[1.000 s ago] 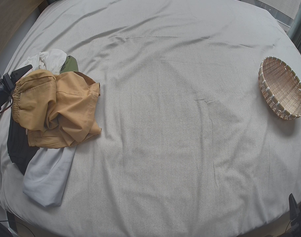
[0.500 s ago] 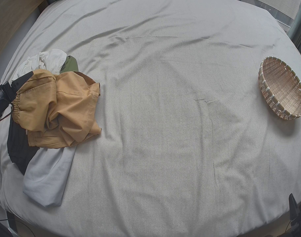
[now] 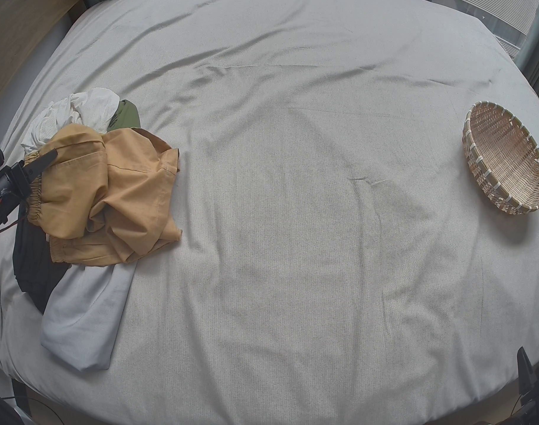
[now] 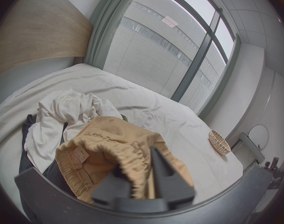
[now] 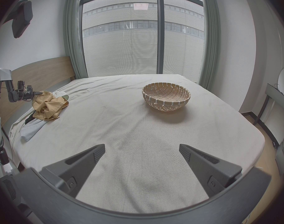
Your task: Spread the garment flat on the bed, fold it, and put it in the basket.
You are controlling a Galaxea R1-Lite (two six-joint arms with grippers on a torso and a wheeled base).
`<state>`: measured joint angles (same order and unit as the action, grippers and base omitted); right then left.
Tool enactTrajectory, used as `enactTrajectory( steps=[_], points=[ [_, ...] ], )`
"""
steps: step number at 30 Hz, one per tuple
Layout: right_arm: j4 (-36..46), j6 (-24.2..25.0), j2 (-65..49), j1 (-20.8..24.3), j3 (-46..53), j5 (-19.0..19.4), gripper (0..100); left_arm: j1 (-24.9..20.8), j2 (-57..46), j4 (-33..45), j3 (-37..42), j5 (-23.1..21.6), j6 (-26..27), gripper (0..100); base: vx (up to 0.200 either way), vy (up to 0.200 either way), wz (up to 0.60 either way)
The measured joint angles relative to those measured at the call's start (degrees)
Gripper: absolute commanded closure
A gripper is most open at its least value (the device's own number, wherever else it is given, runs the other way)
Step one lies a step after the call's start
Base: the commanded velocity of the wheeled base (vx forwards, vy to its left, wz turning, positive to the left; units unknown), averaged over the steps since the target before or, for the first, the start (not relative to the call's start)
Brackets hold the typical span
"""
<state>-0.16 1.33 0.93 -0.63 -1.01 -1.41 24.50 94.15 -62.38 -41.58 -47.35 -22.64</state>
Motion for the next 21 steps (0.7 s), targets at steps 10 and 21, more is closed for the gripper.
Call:
enactTrajectory(
  steps=[10, 21],
  points=[
    [0.0, -0.1, 0.0, 0.01, 0.0, 0.0, 0, -1.6, -0.49, 0.13, 0.16, -0.38, -2.1, 100, 0.0, 0.0, 0.0],
    [0.0, -0.11, 0.0, 0.0, 0.0, 0.02, 0, -15.97, -7.19, 1.73, -3.21, 4.95, -15.57, 100, 0.0, 0.0, 0.0]
  ],
)
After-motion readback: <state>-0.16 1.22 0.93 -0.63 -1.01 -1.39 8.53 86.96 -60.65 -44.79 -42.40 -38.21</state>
